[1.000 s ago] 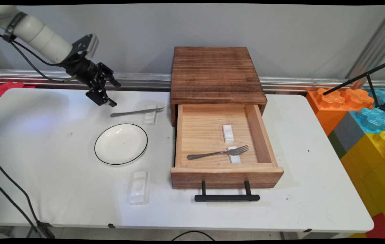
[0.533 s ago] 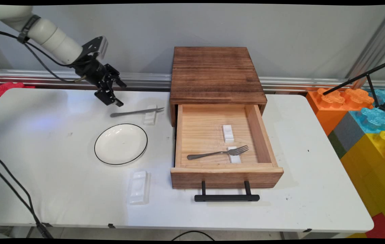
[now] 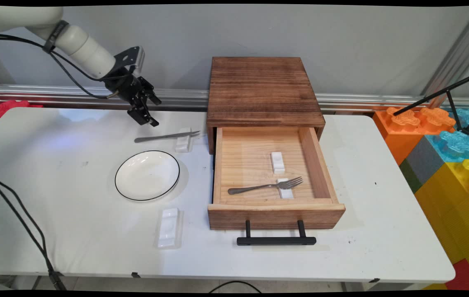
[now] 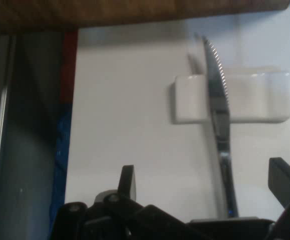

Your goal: Pick up the knife from the left of the white plate

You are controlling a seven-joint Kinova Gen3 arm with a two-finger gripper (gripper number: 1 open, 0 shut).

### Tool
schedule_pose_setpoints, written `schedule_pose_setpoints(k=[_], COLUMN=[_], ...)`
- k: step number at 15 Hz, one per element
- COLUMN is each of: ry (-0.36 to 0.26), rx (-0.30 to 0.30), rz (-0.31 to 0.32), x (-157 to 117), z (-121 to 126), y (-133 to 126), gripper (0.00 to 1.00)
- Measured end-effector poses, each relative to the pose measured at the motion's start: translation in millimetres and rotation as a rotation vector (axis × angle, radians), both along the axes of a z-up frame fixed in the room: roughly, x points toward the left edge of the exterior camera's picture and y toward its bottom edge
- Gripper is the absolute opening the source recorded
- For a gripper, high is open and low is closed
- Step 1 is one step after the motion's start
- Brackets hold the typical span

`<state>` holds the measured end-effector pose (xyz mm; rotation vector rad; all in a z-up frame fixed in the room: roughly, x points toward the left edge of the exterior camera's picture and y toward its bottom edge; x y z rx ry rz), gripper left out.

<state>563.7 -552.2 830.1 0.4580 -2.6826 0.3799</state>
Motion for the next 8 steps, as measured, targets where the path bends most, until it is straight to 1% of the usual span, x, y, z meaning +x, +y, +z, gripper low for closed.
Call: schedule_pose_setpoints(k=[8], ry=[-0.049], rx=[0.01], rz=[0.009], x=[3.6], z=[-19.5], y=[-19.5], gripper=[1.0])
